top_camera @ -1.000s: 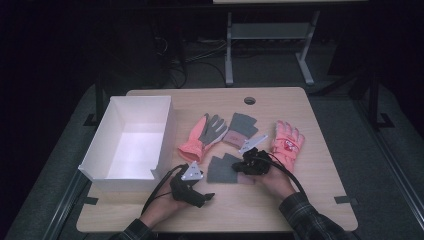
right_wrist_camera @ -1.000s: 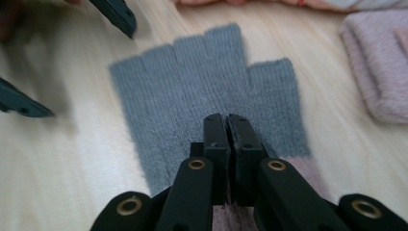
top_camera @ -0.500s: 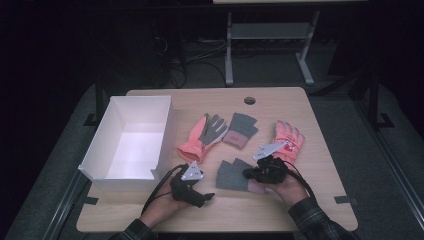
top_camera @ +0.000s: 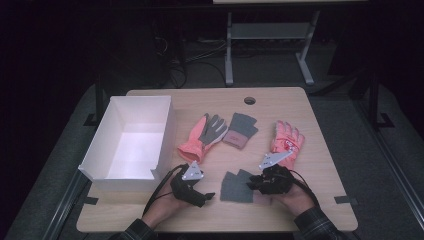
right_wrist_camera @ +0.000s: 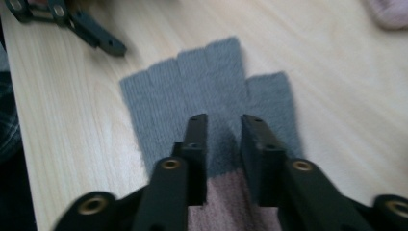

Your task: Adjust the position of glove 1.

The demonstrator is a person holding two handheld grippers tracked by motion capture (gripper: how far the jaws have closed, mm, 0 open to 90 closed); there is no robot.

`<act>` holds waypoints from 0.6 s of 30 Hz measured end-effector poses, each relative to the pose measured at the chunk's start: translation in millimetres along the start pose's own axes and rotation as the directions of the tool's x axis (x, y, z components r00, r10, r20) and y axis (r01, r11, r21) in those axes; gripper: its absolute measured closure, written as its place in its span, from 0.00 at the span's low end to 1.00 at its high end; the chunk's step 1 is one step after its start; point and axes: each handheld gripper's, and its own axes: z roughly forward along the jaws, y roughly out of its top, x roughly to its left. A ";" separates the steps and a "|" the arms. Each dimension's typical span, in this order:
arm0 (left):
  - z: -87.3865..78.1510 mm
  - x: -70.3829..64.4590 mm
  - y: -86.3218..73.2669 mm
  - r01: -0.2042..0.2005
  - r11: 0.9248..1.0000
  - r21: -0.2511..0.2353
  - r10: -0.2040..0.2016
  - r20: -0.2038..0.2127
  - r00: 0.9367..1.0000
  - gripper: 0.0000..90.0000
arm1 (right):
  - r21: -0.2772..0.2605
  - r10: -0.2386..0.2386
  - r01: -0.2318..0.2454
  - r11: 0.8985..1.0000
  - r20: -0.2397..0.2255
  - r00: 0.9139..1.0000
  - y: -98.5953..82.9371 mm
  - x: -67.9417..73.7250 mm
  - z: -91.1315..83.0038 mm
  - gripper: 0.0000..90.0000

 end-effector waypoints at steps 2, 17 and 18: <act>-1.4 -0.7 2.7 0.012 1.000 0.025 -0.012 -0.014 1.000 0.16 | -0.013 0.002 -0.001 1.000 0.012 1.000 -1.6 -1.7 -6.5 0.84; -6.4 -29.3 25.4 0.001 0.999 0.037 -0.008 0.184 0.983 0.99 | -0.037 0.047 -0.044 0.998 0.088 0.995 -21.5 -26.4 -37.1 1.00; -1.0 -37.0 27.9 -0.009 0.999 0.037 0.001 0.204 0.979 0.99 | -0.027 0.045 -0.043 0.999 0.093 0.995 -22.2 -29.6 -36.3 1.00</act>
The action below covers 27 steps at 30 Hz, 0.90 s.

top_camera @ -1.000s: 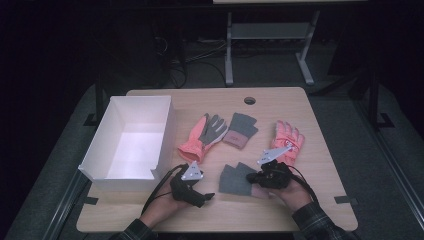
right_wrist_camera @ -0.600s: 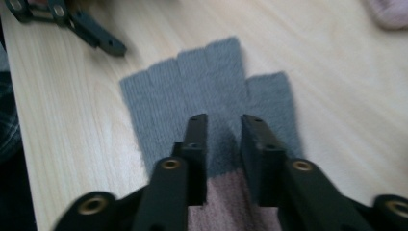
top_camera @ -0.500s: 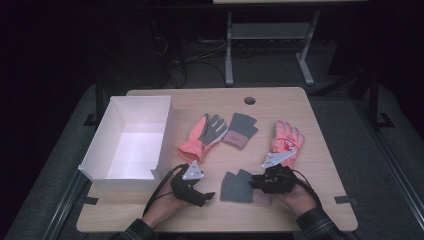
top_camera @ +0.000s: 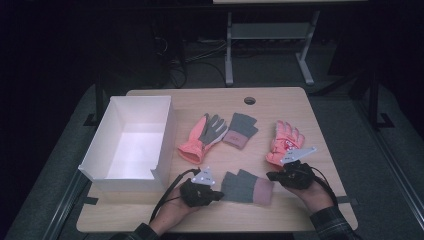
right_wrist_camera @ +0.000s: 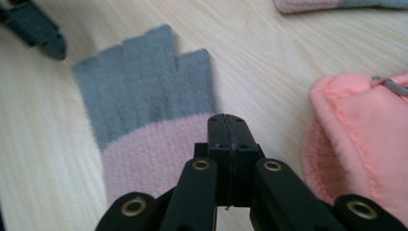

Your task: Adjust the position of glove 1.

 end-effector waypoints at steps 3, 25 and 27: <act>6.5 -5.0 2.3 -0.011 1.000 0.014 0.011 0.008 1.000 0.99 | 0.012 0.000 0.000 1.000 0.003 1.000 -1.3 -2.7 2.2 1.00; 21.9 9.0 18.5 0.005 0.999 0.052 -0.002 -0.057 0.998 0.98 | 0.086 0.013 -0.011 0.996 -0.022 1.000 -17.1 -4.0 6.8 1.00; 23.1 12.4 20.7 0.016 0.999 0.037 -0.014 -0.054 0.998 0.97 | 0.089 0.020 -0.017 0.996 -0.032 0.999 -19.1 -1.5 5.8 1.00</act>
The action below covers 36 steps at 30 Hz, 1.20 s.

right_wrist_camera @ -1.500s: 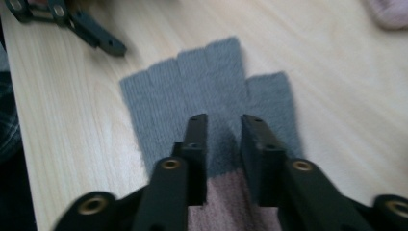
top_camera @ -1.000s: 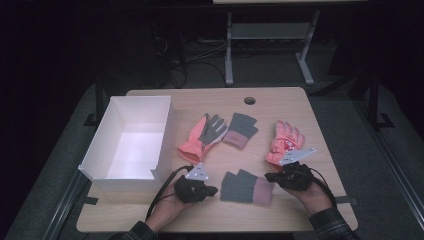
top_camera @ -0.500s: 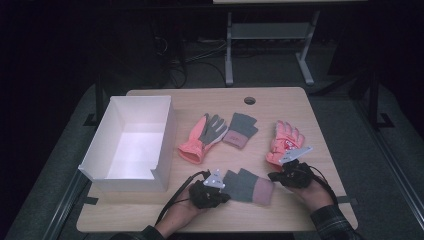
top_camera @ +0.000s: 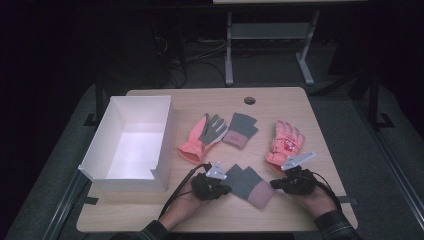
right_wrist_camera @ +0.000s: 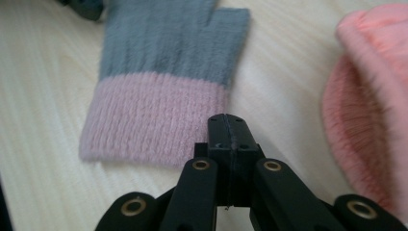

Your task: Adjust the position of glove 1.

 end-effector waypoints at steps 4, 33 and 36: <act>2.5 5.6 4.4 -0.003 1.000 0.011 0.003 -0.002 1.000 0.98 | 0.001 -0.007 0.007 1.000 -0.025 1.000 -2.7 2.3 -0.8 1.00; 19.4 37.5 28.0 0.033 0.999 0.002 -0.033 -0.026 0.999 0.99 | 0.002 -0.126 0.130 0.992 -0.206 0.970 7.8 42.5 20.7 1.00; 21.3 37.9 29.8 0.039 0.999 -0.005 -0.039 -0.019 0.999 0.99 | 0.002 -0.130 0.134 0.991 -0.217 0.967 9.4 45.6 23.1 1.00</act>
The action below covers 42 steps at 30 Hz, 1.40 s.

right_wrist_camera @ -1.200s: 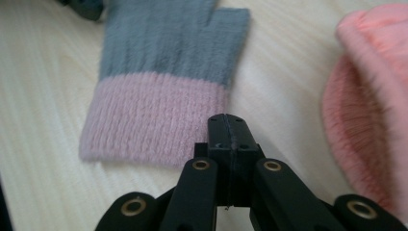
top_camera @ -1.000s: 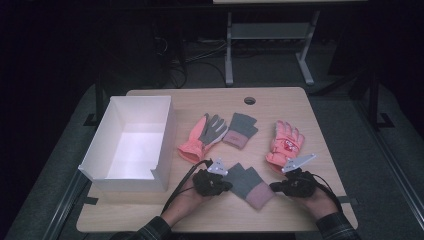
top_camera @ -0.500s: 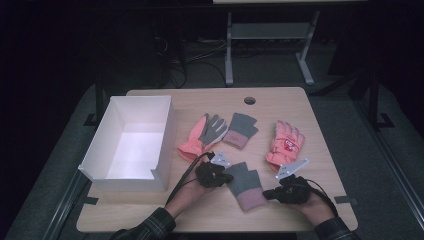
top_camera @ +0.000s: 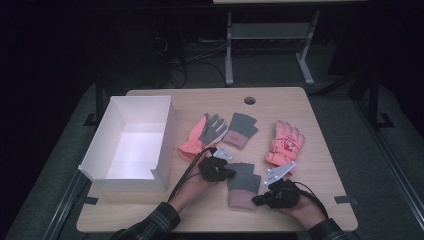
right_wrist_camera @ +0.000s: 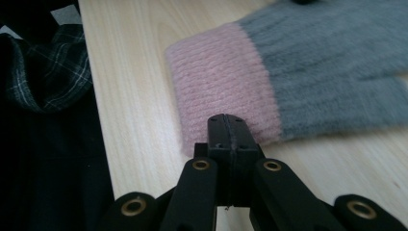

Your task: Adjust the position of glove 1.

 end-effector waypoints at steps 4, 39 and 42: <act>4.7 -2.0 3.4 0.000 1.000 -0.007 0.000 0.001 1.000 0.99 | -0.001 -0.017 0.017 1.000 -0.018 1.000 4.2 4.1 5.6 1.00; 0.3 -8.7 14.4 -0.022 0.999 -0.044 0.024 0.052 0.998 0.87 | -0.097 -0.054 0.057 0.994 0.031 0.998 16.5 12.0 1.3 0.82; -2.3 -8.0 13.6 -0.020 0.999 -0.044 0.022 0.049 0.999 0.74 | -0.107 -0.031 0.039 0.994 0.068 0.997 10.8 9.0 -6.3 0.75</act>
